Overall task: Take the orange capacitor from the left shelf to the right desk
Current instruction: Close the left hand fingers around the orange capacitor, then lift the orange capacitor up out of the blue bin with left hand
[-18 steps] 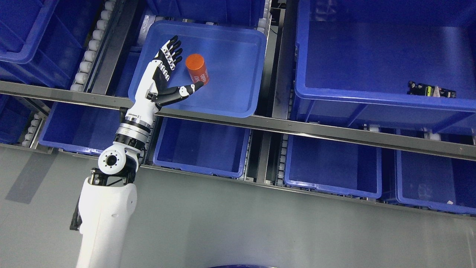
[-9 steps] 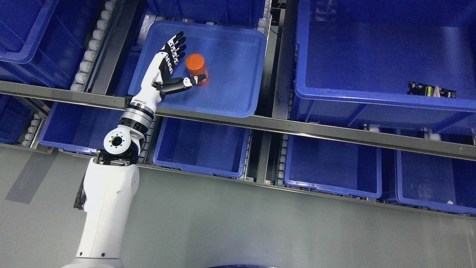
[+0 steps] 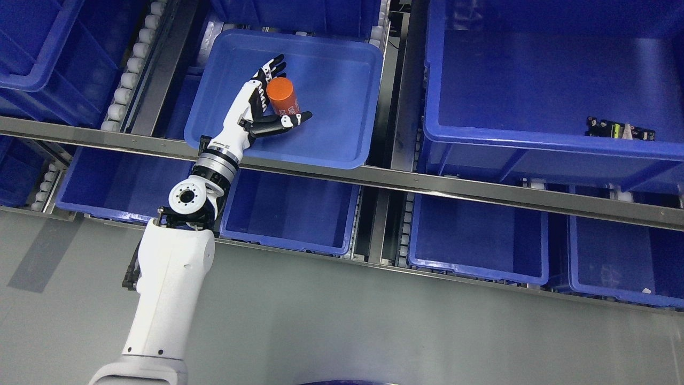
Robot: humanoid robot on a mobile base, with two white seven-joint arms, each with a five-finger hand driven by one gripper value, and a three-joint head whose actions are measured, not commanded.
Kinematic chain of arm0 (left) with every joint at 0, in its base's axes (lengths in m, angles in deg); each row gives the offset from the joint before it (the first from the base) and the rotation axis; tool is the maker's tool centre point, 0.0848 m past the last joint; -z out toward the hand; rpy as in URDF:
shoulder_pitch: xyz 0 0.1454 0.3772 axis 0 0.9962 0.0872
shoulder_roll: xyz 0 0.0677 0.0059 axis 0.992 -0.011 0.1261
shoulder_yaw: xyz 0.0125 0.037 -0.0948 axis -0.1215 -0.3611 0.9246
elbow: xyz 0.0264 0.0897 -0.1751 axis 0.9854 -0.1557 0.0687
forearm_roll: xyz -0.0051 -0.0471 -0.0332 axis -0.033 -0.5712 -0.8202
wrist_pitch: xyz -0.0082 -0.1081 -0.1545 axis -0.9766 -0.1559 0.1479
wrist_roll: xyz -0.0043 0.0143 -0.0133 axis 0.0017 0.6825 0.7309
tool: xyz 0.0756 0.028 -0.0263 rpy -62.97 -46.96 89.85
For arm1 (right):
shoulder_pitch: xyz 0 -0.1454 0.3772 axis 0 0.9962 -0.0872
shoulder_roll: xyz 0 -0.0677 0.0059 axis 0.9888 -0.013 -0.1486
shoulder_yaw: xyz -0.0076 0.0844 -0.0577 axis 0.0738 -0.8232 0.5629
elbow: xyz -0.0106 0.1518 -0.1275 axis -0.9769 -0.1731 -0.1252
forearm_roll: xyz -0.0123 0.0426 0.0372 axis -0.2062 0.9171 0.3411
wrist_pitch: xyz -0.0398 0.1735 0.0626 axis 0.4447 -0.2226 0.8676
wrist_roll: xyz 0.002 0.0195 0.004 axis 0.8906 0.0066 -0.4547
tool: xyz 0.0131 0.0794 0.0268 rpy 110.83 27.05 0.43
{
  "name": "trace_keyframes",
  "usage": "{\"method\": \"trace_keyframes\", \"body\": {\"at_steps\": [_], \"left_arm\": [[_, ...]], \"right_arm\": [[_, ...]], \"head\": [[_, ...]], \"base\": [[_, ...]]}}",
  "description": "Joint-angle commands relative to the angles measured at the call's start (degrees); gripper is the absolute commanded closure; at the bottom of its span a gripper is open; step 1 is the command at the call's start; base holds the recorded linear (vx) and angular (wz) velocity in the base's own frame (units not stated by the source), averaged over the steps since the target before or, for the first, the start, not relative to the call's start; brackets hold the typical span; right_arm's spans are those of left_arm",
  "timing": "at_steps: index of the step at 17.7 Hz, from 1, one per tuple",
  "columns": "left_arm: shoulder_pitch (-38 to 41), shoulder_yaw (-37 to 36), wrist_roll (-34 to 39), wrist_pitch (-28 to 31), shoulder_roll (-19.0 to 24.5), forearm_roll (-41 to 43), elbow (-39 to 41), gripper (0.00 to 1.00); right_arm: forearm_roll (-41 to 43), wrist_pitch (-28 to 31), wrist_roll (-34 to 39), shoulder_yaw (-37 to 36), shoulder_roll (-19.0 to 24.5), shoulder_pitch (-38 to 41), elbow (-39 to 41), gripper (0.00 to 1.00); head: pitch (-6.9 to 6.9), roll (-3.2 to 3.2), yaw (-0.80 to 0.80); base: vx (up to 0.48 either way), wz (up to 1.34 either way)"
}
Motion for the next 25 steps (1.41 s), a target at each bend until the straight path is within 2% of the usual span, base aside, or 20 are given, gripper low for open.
{"method": "trace_keyframes", "body": {"at_steps": [1, 3, 11, 14, 15, 19, 21, 25], "left_arm": [[-0.80, -1.90, -0.28, -0.06, -0.03, 0.17, -4.93, 0.07], [-0.80, -1.28, -0.28, -0.58, -0.03, 0.08, -4.93, 0.20], [-1.07, 1.79, -0.28, -0.93, -0.03, 0.08, -5.20, 0.55], [-0.98, 3.55, -1.07, -5.75, -0.03, -0.27, -5.28, 0.91], [-0.89, 4.34, -1.16, -7.34, -0.03, -0.27, -5.63, 0.97], [-0.89, 4.78, -1.51, -8.14, -0.03, -0.36, -5.72, 1.00], [-0.98, 5.31, -1.51, -10.85, -0.03, -1.32, -4.67, 1.00], [-0.98, 3.82, -1.42, -15.77, -0.03, -6.15, 6.74, 0.98]], "right_arm": [[-0.35, -0.04, 0.02, -0.61, -1.00, 1.23, 1.00, 0.00], [-0.35, -0.04, 0.02, -0.61, -1.00, 1.32, 1.00, 0.00], [-0.35, -0.04, 0.02, -0.61, -1.00, 1.23, 1.00, 0.00], [-0.35, -0.04, 0.02, -0.61, -1.00, 1.32, 1.00, 0.00], [-0.35, -0.04, 0.02, -0.61, -1.00, 1.32, 1.00, 0.00], [-0.35, -0.04, 0.02, -0.61, -1.00, 1.23, 1.00, 0.00], [-0.35, -0.04, 0.02, -0.61, -1.00, 1.32, 1.00, 0.00], [-0.35, -0.04, 0.02, -0.61, -1.00, 1.23, 1.00, 0.00]], "head": [[0.00, 0.00, 0.00], [0.00, 0.00, 0.00], [0.00, 0.00, 0.00], [0.00, 0.00, 0.00], [0.00, 0.00, 0.00], [0.00, 0.00, 0.00], [0.00, 0.00, 0.00], [0.00, 0.00, 0.00]], "base": [[0.000, 0.00], [0.000, 0.00], [0.000, 0.00], [0.000, 0.00], [0.000, 0.00], [-0.001, 0.02], [-0.002, 0.02], [0.000, 0.00]]}}
